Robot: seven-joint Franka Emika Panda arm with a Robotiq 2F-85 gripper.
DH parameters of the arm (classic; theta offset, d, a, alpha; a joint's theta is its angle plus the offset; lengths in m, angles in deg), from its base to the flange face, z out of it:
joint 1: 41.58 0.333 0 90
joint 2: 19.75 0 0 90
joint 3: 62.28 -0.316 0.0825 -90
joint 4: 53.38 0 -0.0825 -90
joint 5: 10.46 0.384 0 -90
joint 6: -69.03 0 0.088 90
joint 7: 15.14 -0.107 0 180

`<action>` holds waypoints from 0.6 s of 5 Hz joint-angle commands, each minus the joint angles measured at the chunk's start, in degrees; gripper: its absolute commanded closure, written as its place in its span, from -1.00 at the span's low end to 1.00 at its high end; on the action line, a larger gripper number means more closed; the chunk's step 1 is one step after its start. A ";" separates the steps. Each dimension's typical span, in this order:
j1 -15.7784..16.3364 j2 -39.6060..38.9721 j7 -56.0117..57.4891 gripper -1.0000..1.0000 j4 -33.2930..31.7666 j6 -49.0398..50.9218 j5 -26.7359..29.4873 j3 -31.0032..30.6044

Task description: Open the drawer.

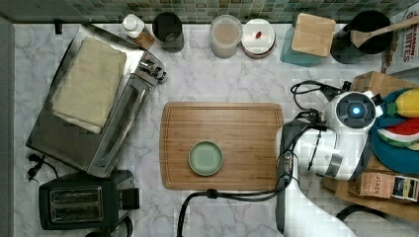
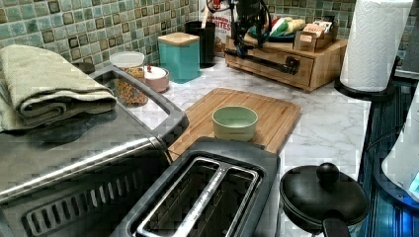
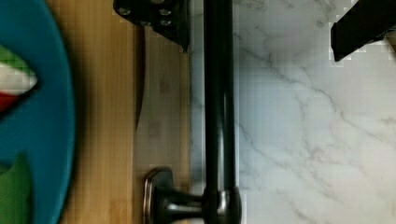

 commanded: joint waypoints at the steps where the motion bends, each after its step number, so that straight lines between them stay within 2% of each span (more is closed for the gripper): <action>1: -0.70 -3.79 -3.75 -1.00 -0.79 -9.12 -3.07 3.12; 3: 0.20 -8.66 -2.88 -1.00 2.68 -11.53 -1.22 2.46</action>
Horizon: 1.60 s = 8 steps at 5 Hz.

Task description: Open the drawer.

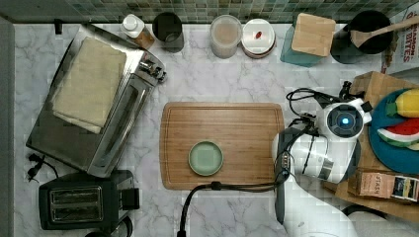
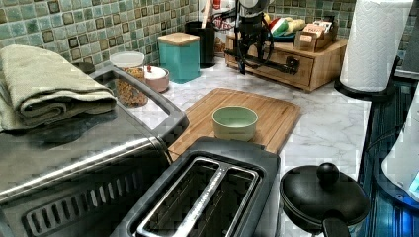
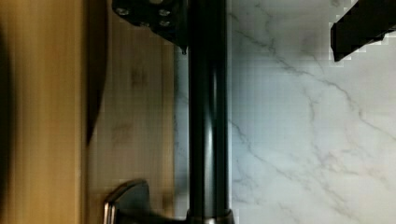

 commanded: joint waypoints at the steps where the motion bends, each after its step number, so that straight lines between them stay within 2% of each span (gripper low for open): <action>1: -0.01 -4.82 -1.75 -1.00 6.41 -2.53 -0.13 0.74; 2: -0.37 -5.46 -1.82 -1.00 7.72 -2.14 0.19 -0.83; 3: 2.95 -4.72 -3.41 -1.00 9.40 3.30 2.62 -1.39; 4: 4.33 -4.78 -3.44 -1.00 11.30 6.52 5.90 -4.85; 5: 9.22 -5.68 -11.20 -1.00 11.20 3.83 7.12 -5.49; 6: 13.54 -4.90 -18.35 -1.00 8.73 1.53 4.71 -6.16; 8: 19.19 -6.15 -26.81 -1.00 11.17 4.93 3.73 -8.14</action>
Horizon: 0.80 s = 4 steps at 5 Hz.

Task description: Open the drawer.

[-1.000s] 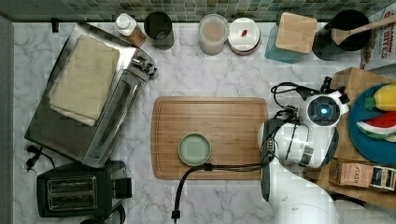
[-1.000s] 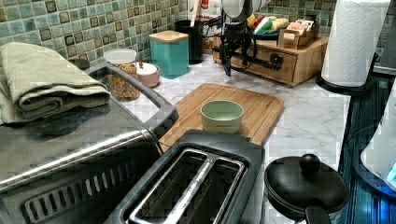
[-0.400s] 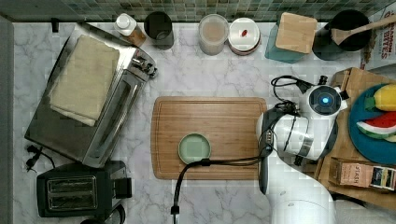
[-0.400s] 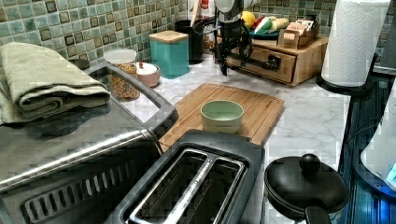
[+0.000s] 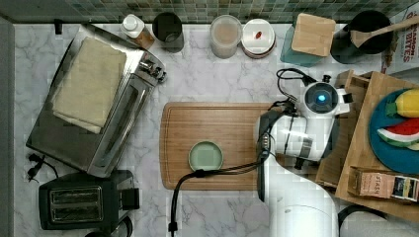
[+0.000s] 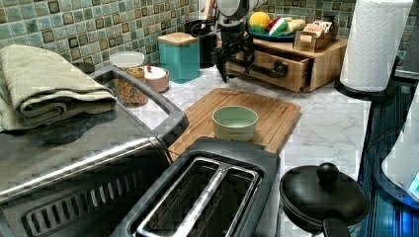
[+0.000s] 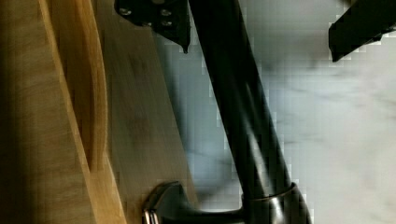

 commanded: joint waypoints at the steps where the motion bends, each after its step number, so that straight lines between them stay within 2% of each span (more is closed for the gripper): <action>1: 13.63 -0.98 -8.26 -1.00 5.47 0.70 0.87 -8.00; 2: 14.39 -0.61 -9.25 -1.00 5.76 2.28 1.61 -8.37; 3: 14.29 0.58 -8.36 -1.00 3.05 -2.95 2.50 -8.25; 4: 15.17 0.56 -7.92 -1.00 3.03 -3.00 3.18 -7.34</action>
